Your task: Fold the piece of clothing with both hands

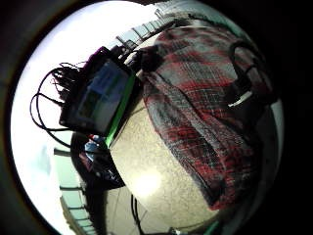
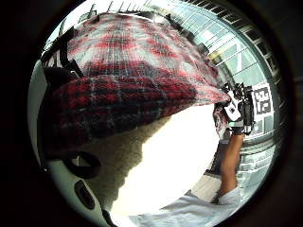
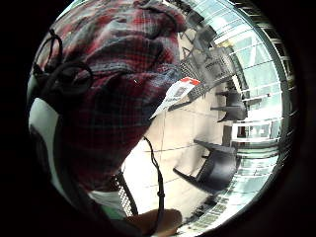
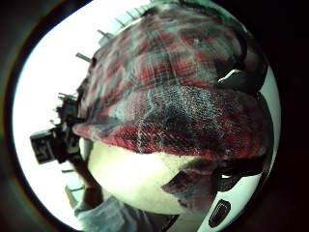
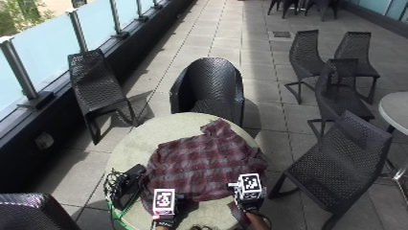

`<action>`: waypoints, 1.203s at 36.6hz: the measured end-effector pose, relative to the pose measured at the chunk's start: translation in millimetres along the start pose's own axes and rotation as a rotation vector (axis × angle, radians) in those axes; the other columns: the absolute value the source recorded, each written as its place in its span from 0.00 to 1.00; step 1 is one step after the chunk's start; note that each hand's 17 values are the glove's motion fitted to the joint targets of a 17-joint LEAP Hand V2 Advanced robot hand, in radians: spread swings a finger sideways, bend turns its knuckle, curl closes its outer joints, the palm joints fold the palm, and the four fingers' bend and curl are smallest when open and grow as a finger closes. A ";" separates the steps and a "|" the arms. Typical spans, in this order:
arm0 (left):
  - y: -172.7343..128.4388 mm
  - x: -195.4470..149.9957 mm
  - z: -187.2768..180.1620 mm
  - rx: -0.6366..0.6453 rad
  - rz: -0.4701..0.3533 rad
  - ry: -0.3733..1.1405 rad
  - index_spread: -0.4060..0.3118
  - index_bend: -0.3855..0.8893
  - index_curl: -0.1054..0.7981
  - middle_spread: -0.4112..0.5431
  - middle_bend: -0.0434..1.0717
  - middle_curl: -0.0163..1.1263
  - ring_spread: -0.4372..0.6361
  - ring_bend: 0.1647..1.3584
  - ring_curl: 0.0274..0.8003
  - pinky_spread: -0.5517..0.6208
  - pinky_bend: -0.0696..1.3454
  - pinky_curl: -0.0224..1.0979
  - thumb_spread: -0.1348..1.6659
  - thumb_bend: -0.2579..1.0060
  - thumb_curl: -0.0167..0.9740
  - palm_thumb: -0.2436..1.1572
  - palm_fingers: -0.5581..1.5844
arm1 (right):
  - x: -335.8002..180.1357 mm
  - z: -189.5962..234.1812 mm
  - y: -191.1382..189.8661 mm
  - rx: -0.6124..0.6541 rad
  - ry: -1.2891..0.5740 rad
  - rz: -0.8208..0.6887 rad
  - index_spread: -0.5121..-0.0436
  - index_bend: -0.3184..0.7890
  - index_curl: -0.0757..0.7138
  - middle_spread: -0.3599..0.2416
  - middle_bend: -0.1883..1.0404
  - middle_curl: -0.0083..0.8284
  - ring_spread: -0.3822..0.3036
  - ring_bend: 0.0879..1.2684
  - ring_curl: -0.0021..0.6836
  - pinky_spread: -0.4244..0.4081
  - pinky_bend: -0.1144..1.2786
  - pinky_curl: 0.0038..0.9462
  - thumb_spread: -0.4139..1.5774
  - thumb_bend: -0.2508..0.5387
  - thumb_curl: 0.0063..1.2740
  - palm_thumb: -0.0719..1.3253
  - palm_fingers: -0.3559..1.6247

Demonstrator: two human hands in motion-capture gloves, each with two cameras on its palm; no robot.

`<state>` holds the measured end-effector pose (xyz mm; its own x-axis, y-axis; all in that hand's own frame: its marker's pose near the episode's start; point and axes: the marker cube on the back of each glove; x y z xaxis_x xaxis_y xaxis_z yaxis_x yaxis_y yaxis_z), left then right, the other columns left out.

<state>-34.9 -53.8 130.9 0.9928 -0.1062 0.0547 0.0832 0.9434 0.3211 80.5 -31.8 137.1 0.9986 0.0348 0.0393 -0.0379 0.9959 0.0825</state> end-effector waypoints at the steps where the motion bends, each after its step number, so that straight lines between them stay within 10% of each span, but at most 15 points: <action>1: -2.3 -2.2 -4.5 0.032 0.003 -0.022 0.22 0.56 0.51 0.19 0.35 0.35 0.22 0.35 0.35 0.44 0.25 0.31 0.82 0.34 0.34 0.58 0.79 | -0.9 -1.5 0.0 0.020 0.001 -0.008 0.36 0.54 0.48 0.28 0.45 0.45 0.29 0.39 0.44 0.50 0.34 0.30 0.81 0.53 0.25 0.62 0.70; 10: 37.1 6.5 -17.8 -0.335 0.125 0.072 0.14 0.44 0.52 0.09 0.49 0.44 0.09 0.57 0.51 0.26 0.33 0.38 0.86 0.36 0.33 0.63 0.91 | -2.2 -31.1 30.9 -0.214 -0.058 -0.156 0.43 0.39 0.49 0.23 0.57 0.55 0.22 0.54 0.60 0.23 0.44 0.38 0.86 0.53 0.23 0.64 0.89; 19: 13.2 -0.5 -125.4 -0.480 0.245 0.063 0.12 0.45 0.57 0.06 0.56 0.49 0.06 0.67 0.61 0.21 0.41 0.44 0.89 0.37 0.32 0.66 0.88 | -4.0 -119.2 1.6 -0.431 -0.090 -0.283 0.46 0.42 0.51 0.23 0.65 0.63 0.23 0.65 0.70 0.18 0.56 0.47 0.90 0.51 0.20 0.62 0.87; 34: -161.5 -20.9 -95.8 -0.322 -0.086 -0.190 0.10 0.51 0.66 0.04 0.63 0.54 0.06 0.70 0.68 0.19 0.42 0.49 0.93 0.39 0.29 0.67 0.85 | -56.5 -159.5 -185.6 -0.129 0.285 0.000 0.47 0.47 0.59 0.24 0.68 0.69 0.25 0.70 0.77 0.18 0.61 0.51 0.92 0.44 0.16 0.59 0.85; 44: -162.3 -22.2 -36.8 -0.570 -0.092 -0.086 0.09 0.56 0.72 0.05 0.64 0.57 0.07 0.69 0.70 0.21 0.37 0.48 0.96 0.40 0.27 0.66 0.82 | -73.2 -59.3 -220.4 -0.496 0.301 0.038 0.46 0.48 0.64 0.25 0.69 0.71 0.25 0.69 0.79 0.19 0.61 0.52 0.92 0.40 0.14 0.58 0.84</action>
<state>-67.2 -193.0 42.8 0.9708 -0.1983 0.1349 0.2254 0.9467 -0.2302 17.9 -248.8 57.1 0.9659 0.0209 -0.2580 -0.1246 0.9111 -0.3928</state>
